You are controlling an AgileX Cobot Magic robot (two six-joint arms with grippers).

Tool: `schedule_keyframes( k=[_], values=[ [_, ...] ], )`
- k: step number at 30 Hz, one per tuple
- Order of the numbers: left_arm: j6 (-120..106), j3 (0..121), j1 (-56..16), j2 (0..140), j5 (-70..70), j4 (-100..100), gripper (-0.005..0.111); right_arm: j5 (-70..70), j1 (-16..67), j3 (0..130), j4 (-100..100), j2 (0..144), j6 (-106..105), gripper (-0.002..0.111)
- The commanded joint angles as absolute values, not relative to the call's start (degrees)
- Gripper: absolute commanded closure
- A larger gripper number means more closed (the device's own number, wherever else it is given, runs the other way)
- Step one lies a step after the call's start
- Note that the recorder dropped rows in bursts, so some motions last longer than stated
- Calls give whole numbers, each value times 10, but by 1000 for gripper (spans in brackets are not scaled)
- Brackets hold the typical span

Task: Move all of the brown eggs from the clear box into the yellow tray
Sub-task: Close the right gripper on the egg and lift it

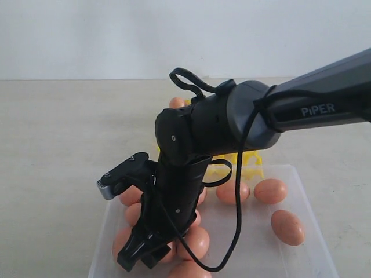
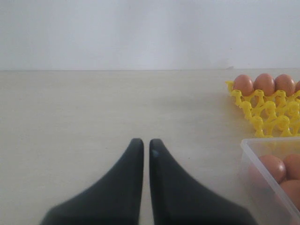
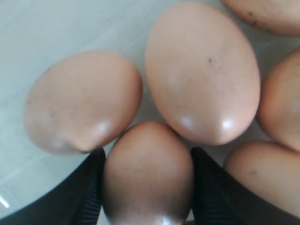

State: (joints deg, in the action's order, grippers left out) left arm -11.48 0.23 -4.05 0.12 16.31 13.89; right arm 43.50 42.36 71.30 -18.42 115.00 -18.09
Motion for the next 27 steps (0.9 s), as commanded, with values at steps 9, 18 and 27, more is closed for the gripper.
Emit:
schedule_keyframes(
  k=[9,18,27],
  values=[
    [-116,0,-46,0,162,140,103,309,425,716,-162,964,-125,108],
    [-116,0,-46,0,162,140,103,-163,423,693,-84,988,-158,108],
    [-116,0,-46,0,162,140,103,-302,332,691,-166,1129,-198,108]
  ],
)
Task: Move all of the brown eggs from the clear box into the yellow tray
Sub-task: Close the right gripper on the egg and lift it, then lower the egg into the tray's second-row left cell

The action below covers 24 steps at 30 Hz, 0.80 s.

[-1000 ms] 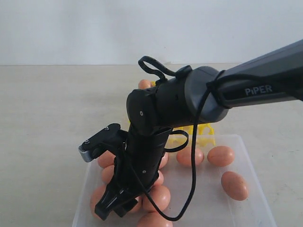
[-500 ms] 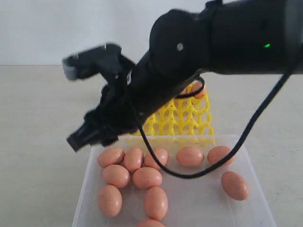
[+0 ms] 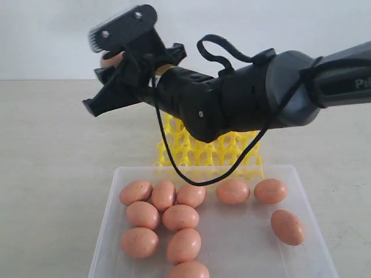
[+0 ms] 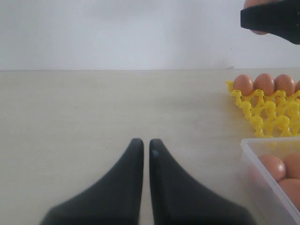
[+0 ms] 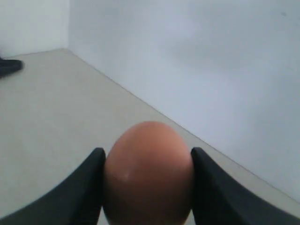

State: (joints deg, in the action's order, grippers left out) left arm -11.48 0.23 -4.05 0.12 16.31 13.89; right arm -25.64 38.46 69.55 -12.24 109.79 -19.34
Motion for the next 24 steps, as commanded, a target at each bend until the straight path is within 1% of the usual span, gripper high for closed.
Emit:
schedule_keyframes(
  k=[1,5,11,16,19,24],
  values=[
    [-116,0,-46,0,162,140,103,-302,319,691,-155,1137,-198,108],
    [-116,0,-46,0,162,140,103,-294,291,691,-91,1168,-187,108],
    [-116,0,-46,0,162,140,103,-317,280,691,-40,1225,-169,108],
    [-116,0,-46,0,162,140,103,-368,279,691,-39,1268,-170,108],
    [-116,0,-46,0,162,140,103,-362,279,691,-40,1279,-186,108],
    [-116,0,-46,0,162,140,103,-375,279,691,-112,1280,-249,108]
  ],
)
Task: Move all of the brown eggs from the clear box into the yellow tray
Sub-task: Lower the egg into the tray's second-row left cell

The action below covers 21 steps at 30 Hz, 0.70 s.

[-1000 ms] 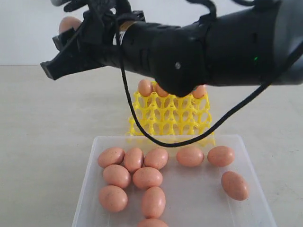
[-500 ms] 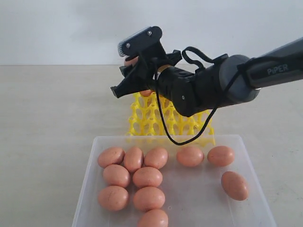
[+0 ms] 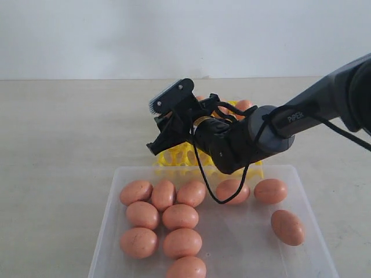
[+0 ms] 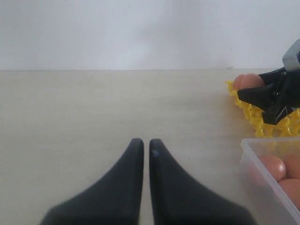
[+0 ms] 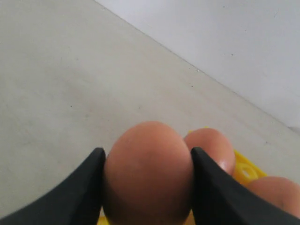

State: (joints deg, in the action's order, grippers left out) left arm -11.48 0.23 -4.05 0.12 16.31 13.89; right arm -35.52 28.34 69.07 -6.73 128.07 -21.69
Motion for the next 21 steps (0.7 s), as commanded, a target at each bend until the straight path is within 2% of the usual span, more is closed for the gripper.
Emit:
schedule_keyframes(
  k=[1,10,13,18,21],
  values=[
    [-116,0,-46,0,162,140,103,-375,279,691,-143,1280,-252,108],
    [-116,0,-46,0,162,140,103,-298,279,691,-144,1281,-260,106],
    [-116,0,-46,0,162,140,103,-298,279,691,-144,1281,-260,94],
    [-116,0,-46,0,162,140,103,-292,279,691,-144,1281,-260,67],
    [-116,0,-46,0,162,140,103,-291,279,691,-144,1281,-260,62]
  ],
)
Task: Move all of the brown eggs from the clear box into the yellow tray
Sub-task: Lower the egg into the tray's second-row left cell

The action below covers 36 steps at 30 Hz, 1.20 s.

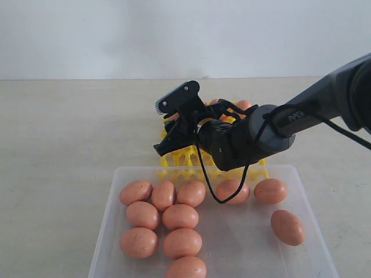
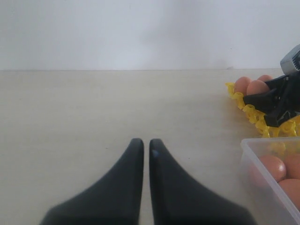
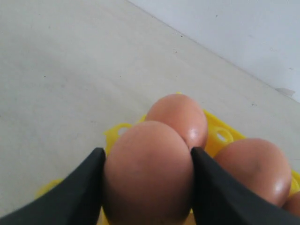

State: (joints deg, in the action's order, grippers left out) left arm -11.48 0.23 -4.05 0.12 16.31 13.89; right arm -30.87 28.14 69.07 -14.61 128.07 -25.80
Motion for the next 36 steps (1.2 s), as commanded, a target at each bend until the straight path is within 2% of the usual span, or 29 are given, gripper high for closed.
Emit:
schedule_keyframes(
  k=[1,36],
  values=[
    [-116,0,-46,0,162,140,103,-291,279,691,-144,1281,-260,61],
    [-116,0,-46,0,162,140,103,-191,279,692,-147,1242,-321,61]
  ],
)
